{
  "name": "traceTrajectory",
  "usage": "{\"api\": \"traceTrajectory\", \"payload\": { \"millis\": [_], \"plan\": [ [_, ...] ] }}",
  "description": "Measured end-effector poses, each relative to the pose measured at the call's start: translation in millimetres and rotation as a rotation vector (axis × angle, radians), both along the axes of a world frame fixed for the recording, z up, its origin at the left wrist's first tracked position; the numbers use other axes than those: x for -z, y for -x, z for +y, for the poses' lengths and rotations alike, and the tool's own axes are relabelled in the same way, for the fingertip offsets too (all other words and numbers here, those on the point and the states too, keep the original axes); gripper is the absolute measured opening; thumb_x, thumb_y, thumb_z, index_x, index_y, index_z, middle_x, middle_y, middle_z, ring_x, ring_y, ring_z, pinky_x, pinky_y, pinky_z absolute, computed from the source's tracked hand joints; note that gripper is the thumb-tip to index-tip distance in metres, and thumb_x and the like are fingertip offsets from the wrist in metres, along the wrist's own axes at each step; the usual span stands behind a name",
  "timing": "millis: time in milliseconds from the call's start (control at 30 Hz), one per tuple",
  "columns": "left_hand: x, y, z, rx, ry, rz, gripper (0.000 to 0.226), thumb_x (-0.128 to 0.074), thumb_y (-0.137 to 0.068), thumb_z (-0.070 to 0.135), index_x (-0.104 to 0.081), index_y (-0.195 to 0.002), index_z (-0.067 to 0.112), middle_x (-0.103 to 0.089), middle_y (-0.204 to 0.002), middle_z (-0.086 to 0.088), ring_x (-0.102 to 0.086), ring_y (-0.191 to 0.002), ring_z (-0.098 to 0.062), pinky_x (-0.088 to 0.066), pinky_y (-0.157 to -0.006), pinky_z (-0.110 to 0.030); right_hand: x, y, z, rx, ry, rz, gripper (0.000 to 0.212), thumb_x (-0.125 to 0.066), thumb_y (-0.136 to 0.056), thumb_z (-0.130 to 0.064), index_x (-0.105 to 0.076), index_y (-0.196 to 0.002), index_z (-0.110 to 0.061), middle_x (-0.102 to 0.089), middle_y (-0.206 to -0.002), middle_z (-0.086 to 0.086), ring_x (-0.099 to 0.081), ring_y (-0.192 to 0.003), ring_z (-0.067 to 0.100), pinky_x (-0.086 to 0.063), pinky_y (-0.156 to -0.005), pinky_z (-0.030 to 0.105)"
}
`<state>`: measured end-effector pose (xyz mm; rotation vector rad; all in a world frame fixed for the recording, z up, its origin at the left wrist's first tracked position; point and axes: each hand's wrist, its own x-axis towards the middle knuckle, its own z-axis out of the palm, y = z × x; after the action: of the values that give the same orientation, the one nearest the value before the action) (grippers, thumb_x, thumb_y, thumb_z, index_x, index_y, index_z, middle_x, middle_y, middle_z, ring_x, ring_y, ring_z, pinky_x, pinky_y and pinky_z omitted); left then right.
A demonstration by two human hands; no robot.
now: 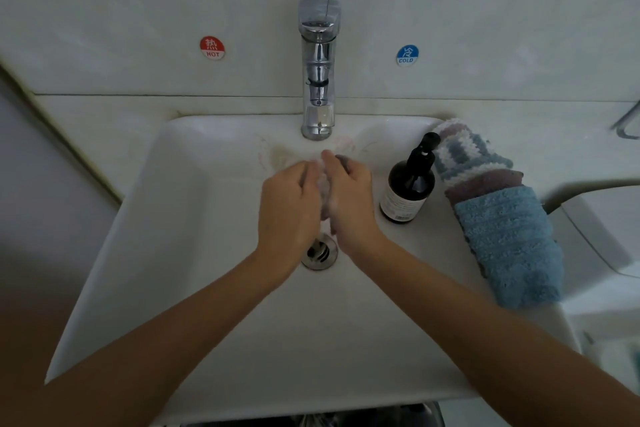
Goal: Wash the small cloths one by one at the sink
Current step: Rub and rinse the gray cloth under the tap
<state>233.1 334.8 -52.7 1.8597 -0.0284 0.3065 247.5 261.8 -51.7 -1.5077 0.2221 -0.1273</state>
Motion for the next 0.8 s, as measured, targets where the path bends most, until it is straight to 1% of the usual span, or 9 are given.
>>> {"api": "traceTrajectory", "payload": {
  "millis": [67, 167, 233, 367, 467, 533, 633, 733, 800],
  "plan": [
    [-3.9, 10.8, -4.9, 0.031, -0.014, -0.041, 0.043, -0.045, -0.101, 0.021, -0.05, -0.058, 0.021, -0.05, -0.05, 0.009, -0.052, -0.046, -0.002, -0.041, -0.047, -0.014, 0.2, -6.1, -2.8, 0.034, -0.056, 0.037, 0.036, -0.048, -0.101, -0.02, -0.053, -0.067, -0.01, -0.049, -0.053, 0.005, -0.049, -0.054, 0.022, -0.041, -0.054, 0.03],
    [0.6, -17.1, 1.9, -0.033, 0.037, 0.074, 0.043, -0.044, -0.101, 0.025, -0.051, -0.059, 0.019, -0.052, -0.054, 0.001, -0.054, -0.05, -0.01, -0.051, -0.056, -0.032, 0.1, 10.3, 2.7, -0.015, -0.022, -0.009, 0.037, -0.045, -0.103, -0.025, -0.063, -0.077, -0.005, -0.064, -0.066, 0.013, -0.063, -0.063, 0.026, -0.05, -0.052, 0.032],
    [3.7, -20.0, 3.6, -0.05, 0.061, 0.106, 0.044, -0.043, -0.102, 0.028, -0.052, -0.06, 0.017, -0.053, -0.055, -0.004, -0.056, -0.053, -0.024, -0.053, -0.057, -0.044, -0.1, 14.2, 4.0, -0.035, -0.008, -0.043, 0.041, -0.045, -0.104, -0.023, -0.06, -0.076, 0.004, -0.055, -0.054, 0.008, -0.055, -0.051, 0.021, -0.045, -0.05, 0.029],
    [-3.4, 8.6, -10.7, 0.016, 0.025, -0.003, 0.041, -0.043, -0.101, 0.026, -0.053, -0.061, 0.019, -0.056, -0.058, 0.0, -0.058, -0.056, -0.013, -0.051, -0.056, -0.033, -6.8, -8.1, -7.8, 0.077, -0.136, 0.073, 0.037, -0.052, -0.1, -0.016, -0.056, -0.064, -0.011, -0.051, -0.048, -0.001, -0.05, -0.047, 0.013, -0.041, -0.054, 0.029],
    [-1.5, -18.6, -3.5, -0.027, 0.063, 0.1, 0.043, -0.042, -0.102, 0.027, -0.056, -0.064, 0.012, -0.06, -0.062, -0.009, -0.063, -0.061, -0.025, -0.055, -0.062, -0.045, -3.0, 5.3, 0.9, 0.043, 0.014, -0.053, 0.038, -0.05, -0.101, -0.022, -0.061, -0.069, -0.004, -0.061, -0.06, 0.013, -0.059, -0.06, 0.022, -0.048, -0.059, 0.034],
    [1.3, -22.1, -0.5, -0.051, 0.06, 0.125, 0.045, -0.041, -0.103, 0.028, -0.054, -0.063, 0.012, -0.057, -0.058, -0.009, -0.059, -0.056, -0.028, -0.053, -0.058, -0.05, -0.9, 7.7, 3.6, 0.02, 0.055, -0.08, 0.041, -0.05, -0.101, -0.021, -0.057, -0.064, -0.005, -0.054, -0.053, 0.007, -0.053, -0.055, 0.019, -0.044, -0.056, 0.032],
    [0.8, 5.5, -10.4, 0.017, 0.02, 0.033, 0.04, -0.041, -0.102, 0.028, -0.055, -0.066, 0.019, -0.058, -0.061, -0.003, -0.061, -0.058, -0.022, -0.054, -0.057, -0.044, -2.3, -11.3, -8.2, 0.081, -0.004, 0.015, 0.041, -0.052, -0.099, -0.016, -0.052, -0.058, -0.012, -0.05, -0.048, -0.004, -0.048, -0.05, 0.013, -0.04, -0.057, 0.03],
    [1.6, -7.5, -6.0, -0.008, 0.001, 0.044, 0.043, -0.042, -0.102, 0.025, -0.051, -0.06, 0.021, -0.053, -0.055, 0.001, -0.054, -0.051, -0.012, -0.046, -0.051, -0.033, -1.3, 1.2, -4.4, 0.052, 0.039, -0.062, 0.041, -0.05, -0.1, -0.02, -0.056, -0.065, -0.001, -0.052, -0.052, 0.001, -0.049, -0.052, 0.015, -0.04, -0.055, 0.029],
    [3.6, -20.1, 1.1, -0.033, 0.007, 0.069, 0.047, -0.042, -0.103, 0.026, -0.049, -0.057, 0.018, -0.05, -0.052, 0.001, -0.051, -0.045, -0.008, -0.04, -0.048, -0.026, 0.2, 13.3, 3.3, 0.001, 0.094, -0.138, 0.042, -0.049, -0.101, -0.021, -0.055, -0.064, -0.003, -0.051, -0.048, -0.004, -0.048, -0.048, 0.011, -0.04, -0.051, 0.026]
  ]
}}
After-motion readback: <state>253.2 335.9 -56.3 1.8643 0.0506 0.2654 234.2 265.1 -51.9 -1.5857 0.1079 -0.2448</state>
